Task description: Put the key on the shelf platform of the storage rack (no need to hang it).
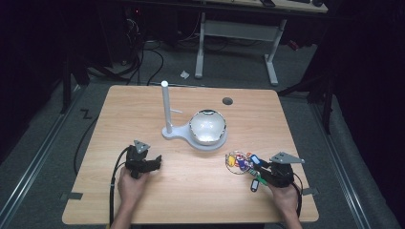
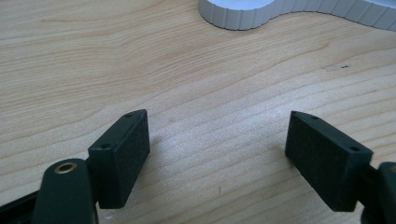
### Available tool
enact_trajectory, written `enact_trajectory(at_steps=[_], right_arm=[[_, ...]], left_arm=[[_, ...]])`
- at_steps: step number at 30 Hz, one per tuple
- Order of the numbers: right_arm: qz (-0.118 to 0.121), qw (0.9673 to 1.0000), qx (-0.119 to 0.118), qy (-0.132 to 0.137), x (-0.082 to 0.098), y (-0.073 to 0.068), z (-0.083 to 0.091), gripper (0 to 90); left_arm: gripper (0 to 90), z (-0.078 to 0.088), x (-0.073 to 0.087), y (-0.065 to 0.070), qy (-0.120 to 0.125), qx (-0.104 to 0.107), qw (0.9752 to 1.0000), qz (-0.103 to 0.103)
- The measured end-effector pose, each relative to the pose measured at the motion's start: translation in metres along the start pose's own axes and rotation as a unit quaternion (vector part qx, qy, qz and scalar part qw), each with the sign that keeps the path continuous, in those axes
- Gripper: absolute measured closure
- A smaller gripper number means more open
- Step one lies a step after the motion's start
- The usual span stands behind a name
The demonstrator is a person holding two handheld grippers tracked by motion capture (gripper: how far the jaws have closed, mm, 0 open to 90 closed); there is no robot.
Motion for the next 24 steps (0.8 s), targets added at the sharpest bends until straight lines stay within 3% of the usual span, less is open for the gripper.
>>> enact_trajectory(at_steps=[10, 24], right_arm=[[-0.010, 0.9994, -0.015, 0.030, -0.021, 0.003, 0.015, 71.1], [-0.004, 0.9966, -0.040, 0.072, -0.054, 0.001, 0.039, 71.7]], left_arm=[[22.2, 0.000, 0.000, 0.000, 0.000, 0.000, 1.0000, 0.000], [22.2, 0.000, 0.000, 0.000, -0.001, 0.001, 1.0000, 0.000]])
Point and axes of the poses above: each handheld gripper's, and its own axes: z roughly backward along the jaws, x roughly out of its underside, y roughly to its right, the point moved 10 cm from there along -z, roughly forward along the jaws, and after that the axes turned 3 degrees about -y, right-handed, at the moved point
